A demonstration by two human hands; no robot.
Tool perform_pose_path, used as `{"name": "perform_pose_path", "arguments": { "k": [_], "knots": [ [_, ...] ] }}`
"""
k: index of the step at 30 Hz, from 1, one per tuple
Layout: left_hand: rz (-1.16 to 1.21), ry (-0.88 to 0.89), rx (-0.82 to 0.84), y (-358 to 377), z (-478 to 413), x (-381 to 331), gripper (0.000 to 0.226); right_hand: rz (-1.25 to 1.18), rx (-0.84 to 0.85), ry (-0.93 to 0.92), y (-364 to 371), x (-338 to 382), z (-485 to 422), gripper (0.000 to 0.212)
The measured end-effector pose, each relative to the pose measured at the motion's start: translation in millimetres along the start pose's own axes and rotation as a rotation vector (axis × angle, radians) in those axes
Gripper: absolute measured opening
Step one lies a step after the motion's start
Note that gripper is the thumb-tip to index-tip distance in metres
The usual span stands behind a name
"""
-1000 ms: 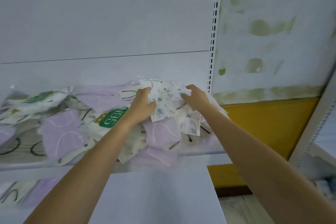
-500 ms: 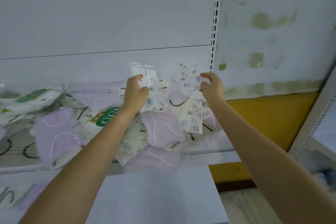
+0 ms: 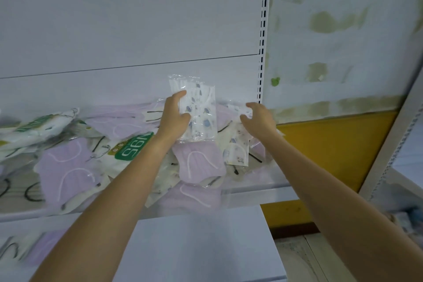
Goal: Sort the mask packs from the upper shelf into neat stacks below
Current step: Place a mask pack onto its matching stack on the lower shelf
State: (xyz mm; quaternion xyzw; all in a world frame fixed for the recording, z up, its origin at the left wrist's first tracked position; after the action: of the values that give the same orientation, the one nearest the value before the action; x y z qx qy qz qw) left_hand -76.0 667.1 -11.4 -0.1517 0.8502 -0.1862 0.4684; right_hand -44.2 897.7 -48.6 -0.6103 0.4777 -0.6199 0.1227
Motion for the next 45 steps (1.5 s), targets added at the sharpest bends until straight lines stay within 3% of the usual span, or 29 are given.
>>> {"name": "perform_pose_path", "arguments": {
  "k": [3, 10, 14, 18, 20, 22, 24, 27, 28, 31, 35, 41, 45],
  "knots": [
    [-0.027, -0.012, 0.014, 2.9, -2.1, 5.5, 0.054, 0.192, 0.194, 0.084, 27.8, -23.1, 0.4, 0.054],
    [-0.032, -0.044, 0.023, 17.1, -2.3, 7.2, 0.048, 0.063, 0.2, 0.005, 30.2, -10.9, 3.8, 0.056],
    [-0.043, -0.036, 0.041, 22.9, -3.1, 0.2, 0.047, -0.143, 0.104, -0.024, 19.6, -7.5, 4.5, 0.02],
    [-0.041, -0.022, 0.028, 19.1, -0.9, -4.7, 0.047, -0.423, -0.098, 0.085, -6.9, -21.1, 5.1, 0.03],
    [-0.061, -0.025, 0.013, 15.2, 0.7, -6.3, 0.045, -0.501, -0.182, 0.016, -24.3, -11.5, 16.5, 0.029],
    [-0.041, -0.033, 0.003, 13.5, 1.1, -10.7, 0.037, -0.548, -0.146, -0.114, -28.7, 9.8, 31.7, 0.033],
    [0.006, -0.006, 0.009, 15.1, -0.3, -19.3, 0.016, -0.43, -0.027, -0.314, -15.1, 39.2, 51.3, 0.041],
    [0.028, -0.008, -0.008, 12.3, 3.0, -25.0, 0.014, -0.176, 0.162, -0.545, 24.2, 67.5, 82.6, 0.046],
    [0.067, -0.037, -0.011, 11.7, 7.0, -22.4, 0.009, -0.179, 0.212, -0.549, 31.0, 68.0, 89.4, 0.048],
    [0.083, -0.04, -0.028, 4.4, 18.7, -20.2, 0.043, -0.233, 0.205, -0.472, 22.6, 57.0, 94.1, 0.059],
    [0.156, -0.016, -0.092, -11.6, 37.9, -33.3, 0.079, 0.0, 0.296, -0.414, 17.4, 32.7, 114.7, 0.077],
    [0.102, -0.073, -0.069, -4.3, 65.8, -32.4, 0.048, 0.301, 0.286, -0.493, 4.7, 12.1, 151.0, 0.077],
    [0.089, -0.083, -0.093, -3.8, 88.1, -38.5, 0.048, 0.26, 0.261, -0.478, -4.2, -0.4, 162.2, 0.053]
  ]
}}
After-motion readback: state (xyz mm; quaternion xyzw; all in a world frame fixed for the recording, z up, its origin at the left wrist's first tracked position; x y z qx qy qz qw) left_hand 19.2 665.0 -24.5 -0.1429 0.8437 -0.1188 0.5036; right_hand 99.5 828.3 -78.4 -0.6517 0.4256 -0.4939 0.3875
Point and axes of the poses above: each hand's wrist, its own z-axis away from the middle knuckle, its own y-axis out of the palm, x = y × z, the point moved 10 cm from there along -z, towards the middle knuckle, and after that the axes turned 6 degrees about y, right-handed, at the moved point
